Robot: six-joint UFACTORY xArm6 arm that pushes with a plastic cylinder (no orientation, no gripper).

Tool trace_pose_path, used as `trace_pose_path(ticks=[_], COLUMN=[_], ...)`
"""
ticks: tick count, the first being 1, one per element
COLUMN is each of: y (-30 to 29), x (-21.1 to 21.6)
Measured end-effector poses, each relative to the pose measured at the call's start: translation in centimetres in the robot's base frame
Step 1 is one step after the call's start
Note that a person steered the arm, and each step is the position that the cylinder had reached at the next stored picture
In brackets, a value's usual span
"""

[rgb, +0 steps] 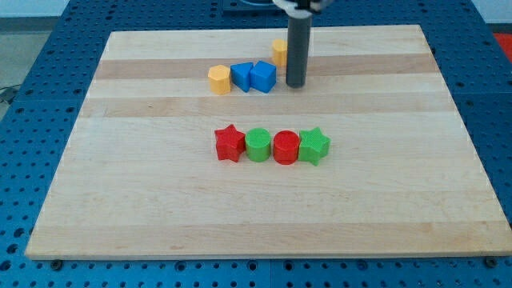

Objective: Move yellow hexagon into the yellow heart

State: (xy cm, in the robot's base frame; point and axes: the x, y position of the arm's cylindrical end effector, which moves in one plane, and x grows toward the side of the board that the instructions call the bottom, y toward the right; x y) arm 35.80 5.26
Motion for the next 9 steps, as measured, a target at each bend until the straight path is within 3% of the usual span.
trace_pose_path(ticks=[1, 5, 6, 8, 9], y=[-0.6, -13.8, -13.8, -13.5, -13.6], x=[3.3, 4.1, 3.4, -2.1, -2.1])
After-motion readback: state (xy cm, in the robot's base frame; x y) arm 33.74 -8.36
